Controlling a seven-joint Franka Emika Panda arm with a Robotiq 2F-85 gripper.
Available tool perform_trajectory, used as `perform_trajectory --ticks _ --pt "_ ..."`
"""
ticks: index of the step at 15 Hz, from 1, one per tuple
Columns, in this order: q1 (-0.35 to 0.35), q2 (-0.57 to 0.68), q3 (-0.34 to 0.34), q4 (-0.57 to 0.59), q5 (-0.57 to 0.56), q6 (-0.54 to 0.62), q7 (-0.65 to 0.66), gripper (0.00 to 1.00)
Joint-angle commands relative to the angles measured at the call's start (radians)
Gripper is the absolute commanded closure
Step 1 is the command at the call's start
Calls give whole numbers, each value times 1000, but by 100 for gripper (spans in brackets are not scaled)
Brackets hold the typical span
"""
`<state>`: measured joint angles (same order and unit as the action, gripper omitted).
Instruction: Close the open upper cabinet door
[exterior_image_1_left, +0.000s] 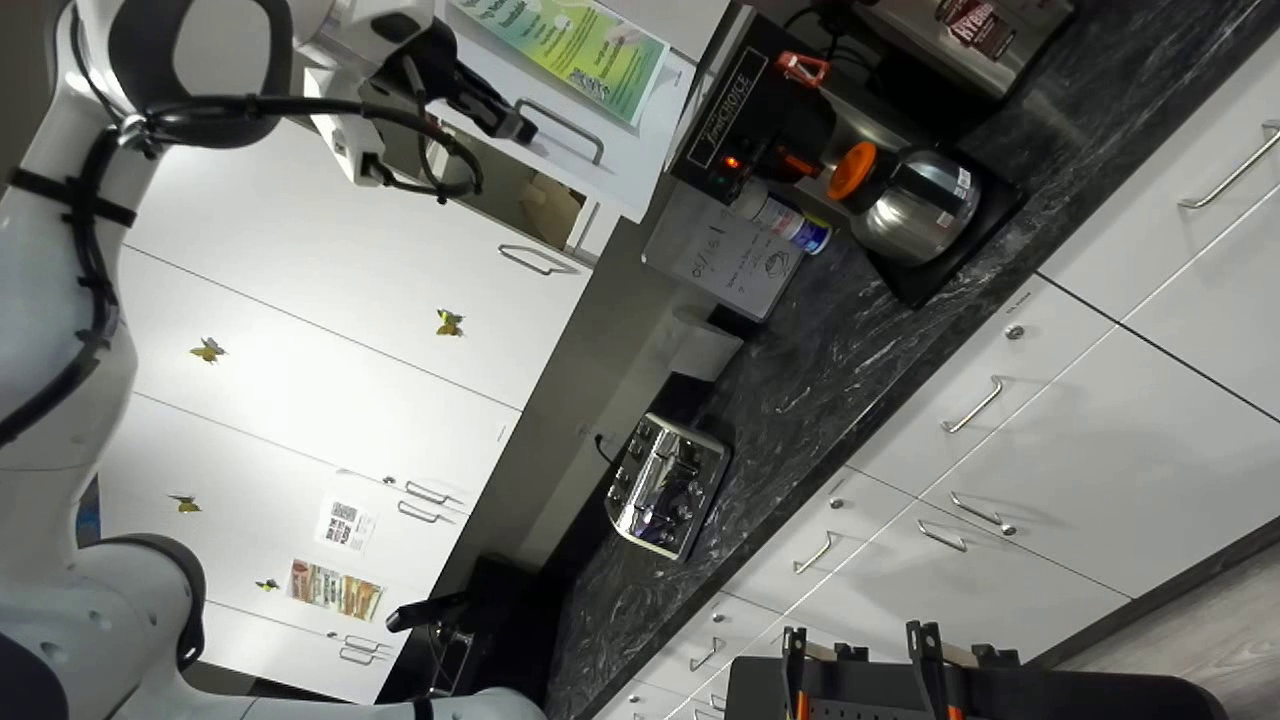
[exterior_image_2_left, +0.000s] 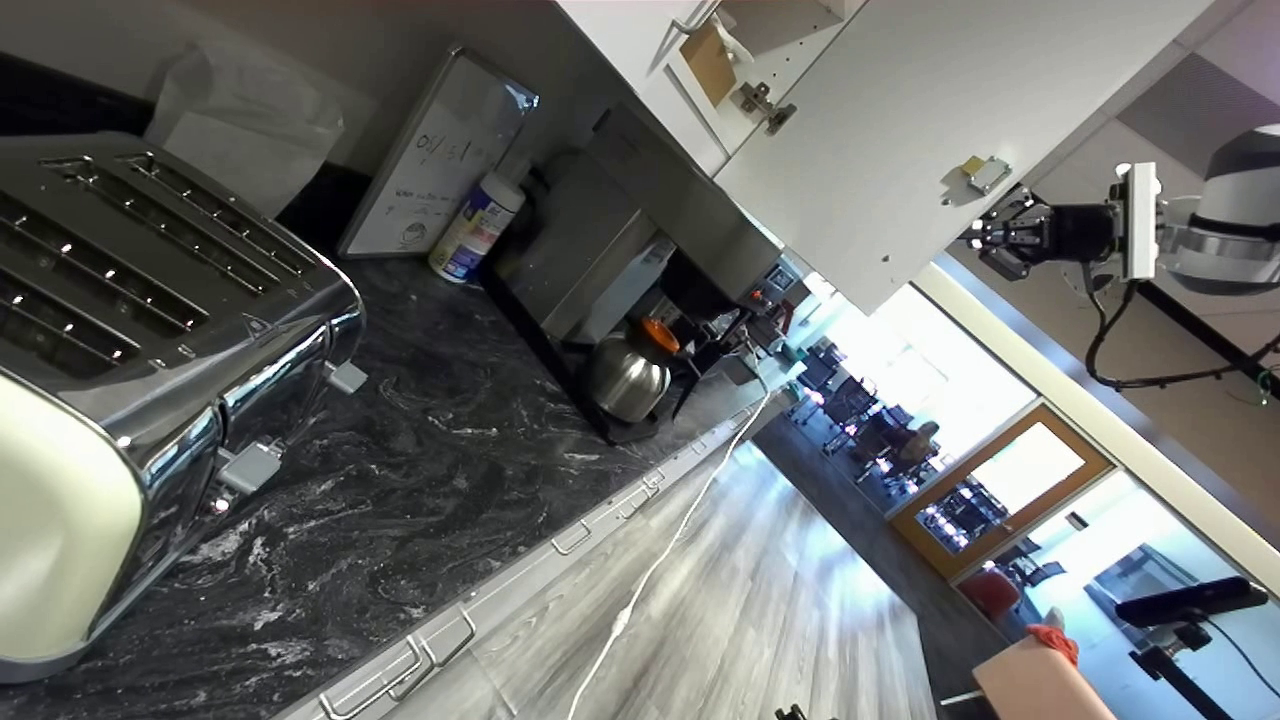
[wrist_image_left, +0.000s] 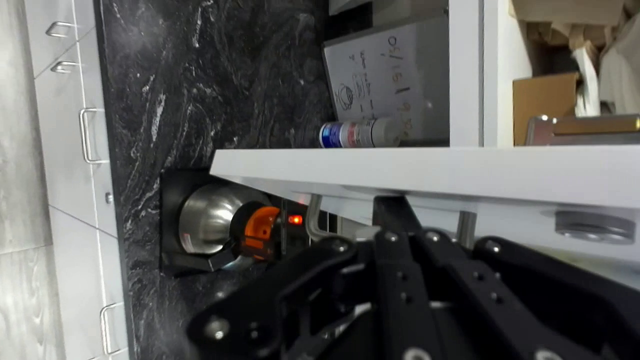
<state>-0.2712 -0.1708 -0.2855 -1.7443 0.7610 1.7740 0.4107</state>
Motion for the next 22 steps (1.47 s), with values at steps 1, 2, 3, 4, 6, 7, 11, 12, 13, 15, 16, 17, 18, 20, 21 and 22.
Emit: perform_trajectory --ticks 1,2,3,4,6,7,11,12,13,15,16,17,18,20,21,22 --pt "35 -82 36 -92 1 4 -128 100" --pt "45 -98 48 -110 6 18 -171 100" --pt "57 -113 60 -128 16 32 -210 100" --pt "70 -128 74 -145 26 53 -245 100" --pt "94 -148 100 -168 49 89 -292 100" --pt "106 -157 111 -178 64 111 -311 100" --pt "162 -180 171 -204 142 259 -374 100" --pt "177 -181 187 -207 162 304 -385 100" --pt "191 -183 207 -214 186 367 -396 100" --pt "221 -184 245 -228 234 499 -417 100" --pt "236 -180 262 -235 247 554 -428 100" --pt "253 -169 283 -244 262 619 -433 100" --pt "270 -160 302 -249 274 676 -442 100" --pt "307 -136 336 -251 296 795 -458 100" --pt "325 -121 350 -245 305 846 -471 100" --pt "343 -112 361 -240 313 891 -478 100"
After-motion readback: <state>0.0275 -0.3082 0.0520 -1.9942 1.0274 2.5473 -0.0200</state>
